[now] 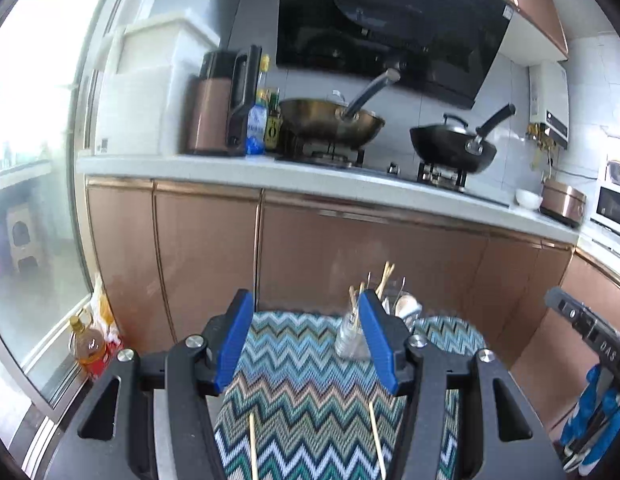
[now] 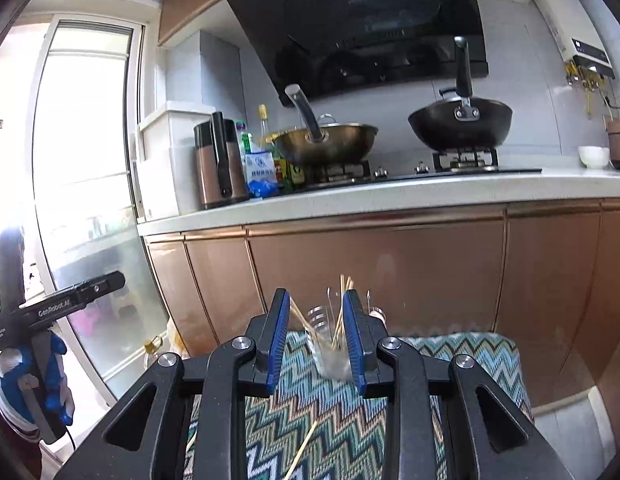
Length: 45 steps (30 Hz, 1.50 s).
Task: Organize utensils
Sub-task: 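Lower the left tool onto a chopstick and close while the right tool grasps the last one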
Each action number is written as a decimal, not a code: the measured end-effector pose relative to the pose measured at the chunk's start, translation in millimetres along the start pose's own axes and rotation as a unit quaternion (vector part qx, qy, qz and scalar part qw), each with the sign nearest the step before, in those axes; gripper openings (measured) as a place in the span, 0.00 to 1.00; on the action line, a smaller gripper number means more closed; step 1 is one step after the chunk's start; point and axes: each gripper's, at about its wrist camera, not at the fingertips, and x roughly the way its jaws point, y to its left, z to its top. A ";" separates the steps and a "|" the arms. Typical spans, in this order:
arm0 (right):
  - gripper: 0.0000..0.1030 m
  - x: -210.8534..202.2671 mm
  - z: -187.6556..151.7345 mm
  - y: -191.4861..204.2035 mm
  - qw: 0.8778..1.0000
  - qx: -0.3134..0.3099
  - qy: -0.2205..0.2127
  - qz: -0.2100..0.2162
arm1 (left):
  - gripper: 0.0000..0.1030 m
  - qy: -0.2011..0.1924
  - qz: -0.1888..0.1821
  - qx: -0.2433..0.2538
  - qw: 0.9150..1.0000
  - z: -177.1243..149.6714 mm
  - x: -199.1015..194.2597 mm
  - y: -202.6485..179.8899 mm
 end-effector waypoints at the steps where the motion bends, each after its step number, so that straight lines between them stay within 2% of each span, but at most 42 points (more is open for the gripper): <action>1: 0.27 -1.7 -1.3 -0.5 1.000 0.001 0.004 0.000 | 0.51 0.005 0.001 -0.001 1.000 -1.6 -0.4 2.3; 7: 0.27 -3.3 -7.2 -1.1 0.999 0.007 0.036 0.004 | 0.51 0.048 0.006 -0.013 0.999 -15.0 1.5 18.1; 12: 0.27 9.2 -23.3 -2.9 0.997 0.013 0.079 0.012 | 0.51 0.105 -0.001 -0.017 0.994 -35.9 20.8 26.3; 20: 0.27 55.1 -60.9 -2.7 0.984 0.025 0.174 0.032 | 0.51 0.219 -0.017 -0.032 0.975 -83.0 74.2 42.4; 25: 0.27 96.0 -91.2 1.3 0.968 0.030 0.247 0.041 | 0.51 0.285 -0.033 -0.057 0.956 -110.2 115.6 56.1; 30: 0.27 138.5 -117.0 2.9 0.947 0.041 0.313 0.053 | 0.50 0.334 -0.031 -0.077 0.939 -131.9 155.5 71.8; 32: 0.26 153.3 -125.0 3.0 0.940 0.045 0.333 0.057 | 0.50 0.357 -0.037 -0.087 0.929 -140.9 173.3 77.2; 34: 0.25 168.2 -132.6 2.9 0.932 0.051 0.354 0.059 | 0.46 0.376 -0.039 -0.092 0.921 -149.2 187.1 81.1; 40: 0.21 206.9 -153.9 3.1 0.908 0.050 0.413 0.053 | 0.35 0.406 -0.037 -0.080 0.910 -162.8 214.2 81.6; 45: 0.20 233.7 -164.1 -1.1 0.891 0.047 0.449 0.042 | 0.30 0.419 -0.034 -0.071 0.905 -167.2 227.1 80.8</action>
